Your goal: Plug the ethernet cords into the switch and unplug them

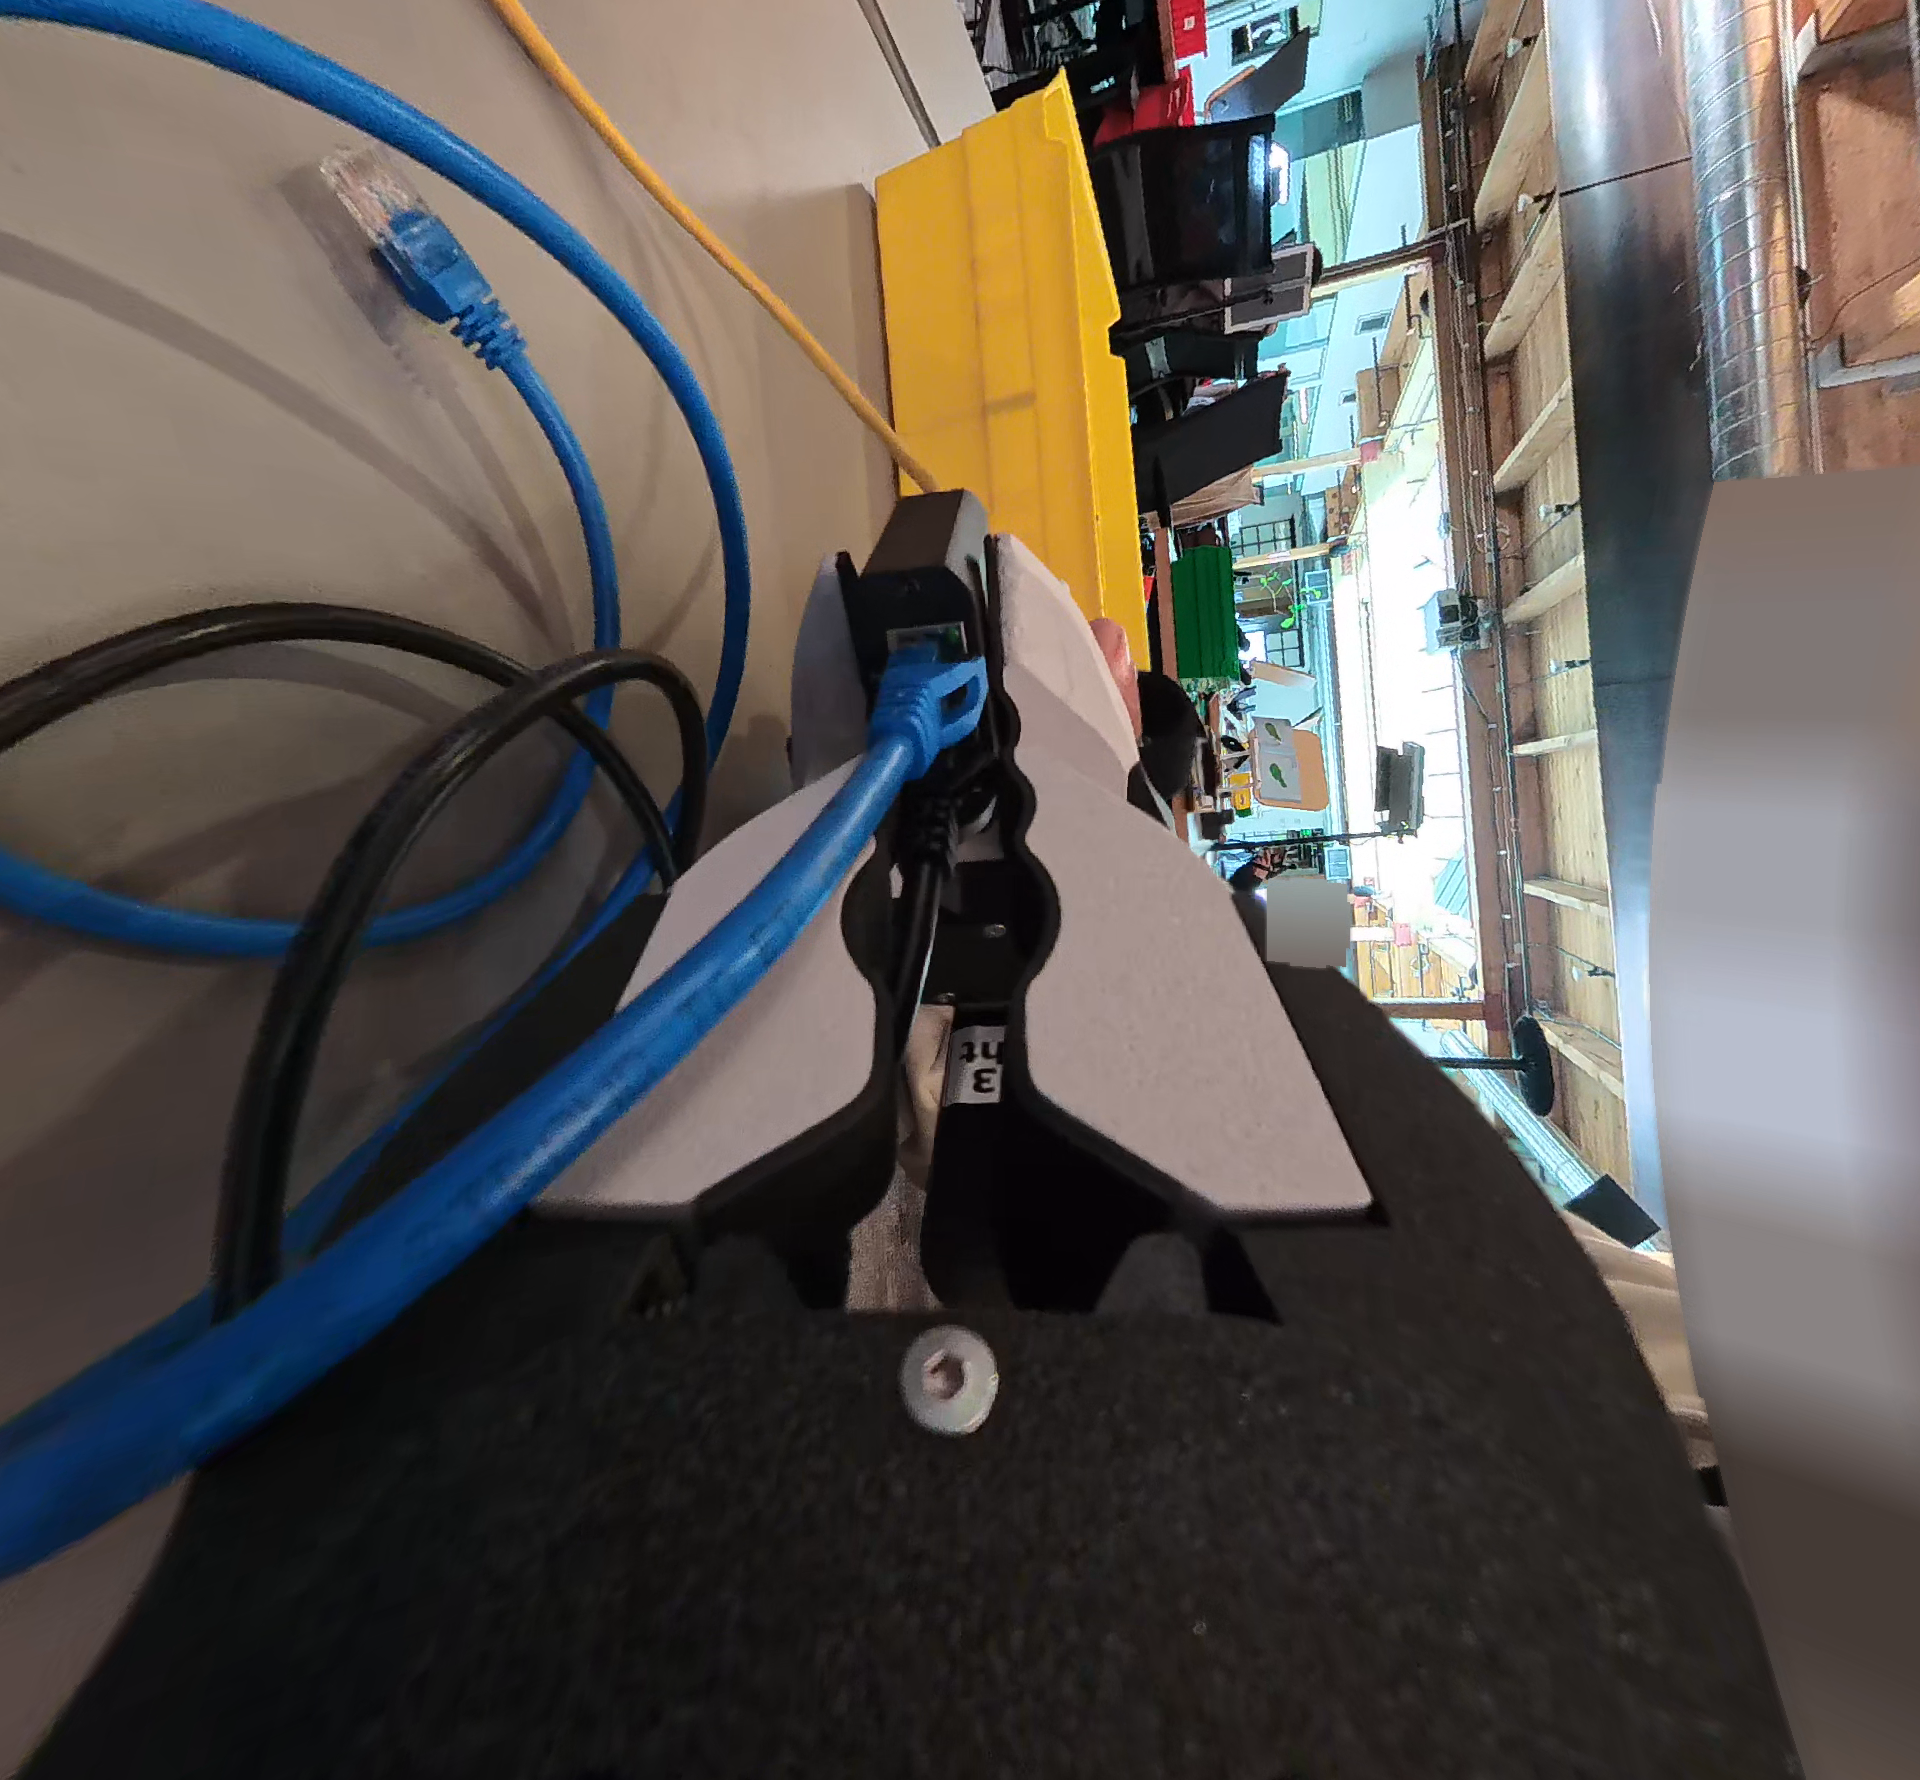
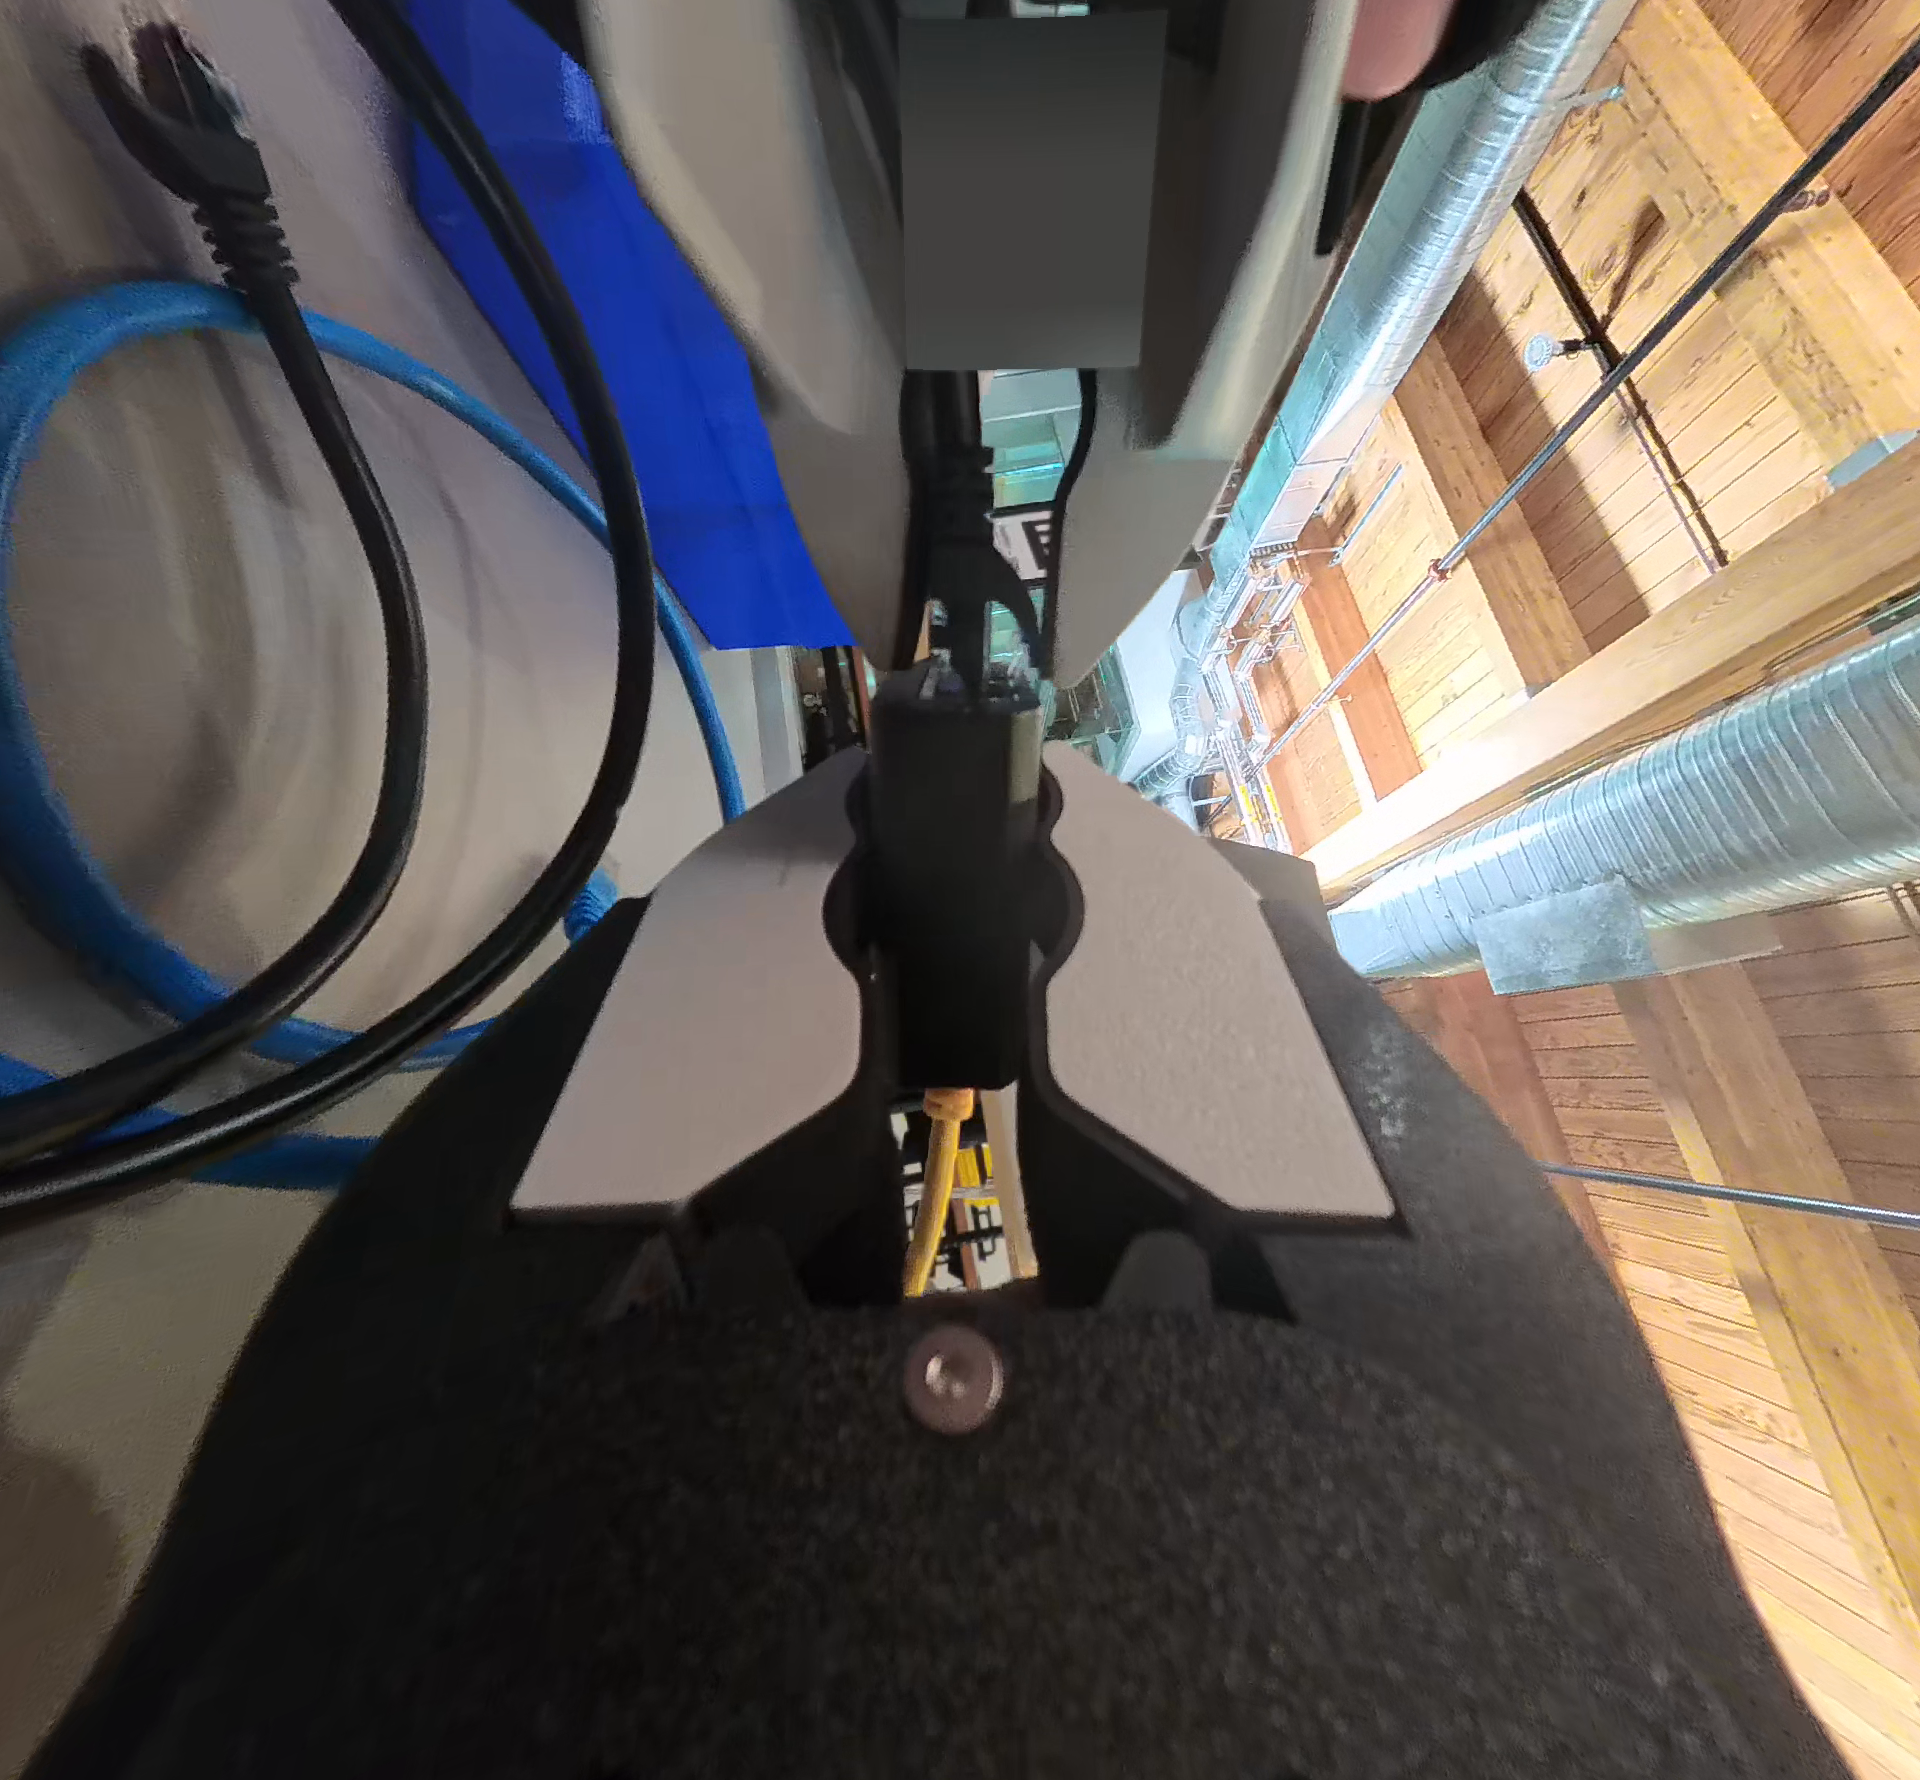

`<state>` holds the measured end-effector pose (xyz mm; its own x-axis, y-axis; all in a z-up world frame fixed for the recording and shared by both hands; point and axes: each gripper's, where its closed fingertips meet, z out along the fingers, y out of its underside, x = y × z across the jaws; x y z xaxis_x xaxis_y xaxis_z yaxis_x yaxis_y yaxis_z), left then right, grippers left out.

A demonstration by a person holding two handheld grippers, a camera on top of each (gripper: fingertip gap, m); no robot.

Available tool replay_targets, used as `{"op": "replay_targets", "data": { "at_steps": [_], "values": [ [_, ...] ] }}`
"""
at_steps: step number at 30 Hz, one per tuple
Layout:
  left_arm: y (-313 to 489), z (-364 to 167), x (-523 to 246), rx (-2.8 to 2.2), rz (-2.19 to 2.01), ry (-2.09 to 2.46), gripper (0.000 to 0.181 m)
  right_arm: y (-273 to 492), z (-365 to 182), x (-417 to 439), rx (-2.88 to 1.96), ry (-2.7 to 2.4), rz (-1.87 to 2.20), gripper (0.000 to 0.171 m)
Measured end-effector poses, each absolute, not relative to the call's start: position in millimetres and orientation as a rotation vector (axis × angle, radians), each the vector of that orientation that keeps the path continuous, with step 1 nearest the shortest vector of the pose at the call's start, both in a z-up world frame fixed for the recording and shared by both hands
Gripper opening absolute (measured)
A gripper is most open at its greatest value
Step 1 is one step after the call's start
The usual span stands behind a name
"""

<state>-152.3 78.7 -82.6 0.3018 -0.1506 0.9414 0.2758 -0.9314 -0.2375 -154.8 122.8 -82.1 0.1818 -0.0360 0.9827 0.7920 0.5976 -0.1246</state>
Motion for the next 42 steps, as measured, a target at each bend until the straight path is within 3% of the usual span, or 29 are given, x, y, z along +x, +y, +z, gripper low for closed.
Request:
{"op": "replay_targets", "data": {
  "at_steps": [35,42],
  "values": [
    [82,-83,-151,-2.242,-1.236,0.381,0.015,124,-78,-152,-0.79,-1.231,-0.658,0.026],
    [68,-88,-155,-2.209,-0.975,0.812,0.027,116,-74,-156,-0.764,-1.22,-0.574,0.026]
  ]
}}
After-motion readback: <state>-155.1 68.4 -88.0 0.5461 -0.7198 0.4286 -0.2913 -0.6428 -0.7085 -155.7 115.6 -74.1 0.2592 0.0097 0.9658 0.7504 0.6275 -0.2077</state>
